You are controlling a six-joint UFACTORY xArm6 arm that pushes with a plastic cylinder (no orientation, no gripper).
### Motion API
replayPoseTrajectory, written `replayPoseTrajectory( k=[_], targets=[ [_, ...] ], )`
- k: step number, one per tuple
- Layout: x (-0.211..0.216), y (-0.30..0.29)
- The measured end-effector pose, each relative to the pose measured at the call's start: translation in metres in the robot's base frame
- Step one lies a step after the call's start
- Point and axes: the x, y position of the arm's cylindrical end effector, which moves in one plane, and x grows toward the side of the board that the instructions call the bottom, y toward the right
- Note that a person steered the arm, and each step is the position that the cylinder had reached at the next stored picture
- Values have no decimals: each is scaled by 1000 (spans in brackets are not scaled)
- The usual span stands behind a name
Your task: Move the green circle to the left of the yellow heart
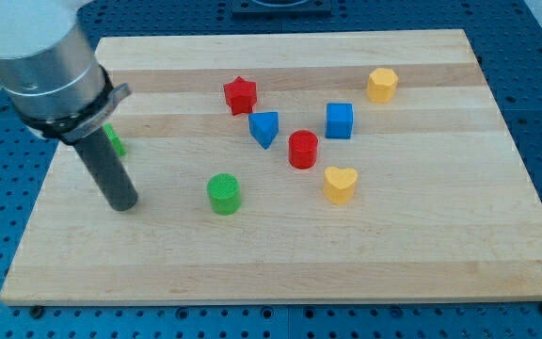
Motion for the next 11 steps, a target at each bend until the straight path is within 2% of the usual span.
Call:
replayPoseTrajectory(
  k=[5,8,11],
  targets=[
    [-5,76],
    [-5,79],
    [16,84]
  ],
)
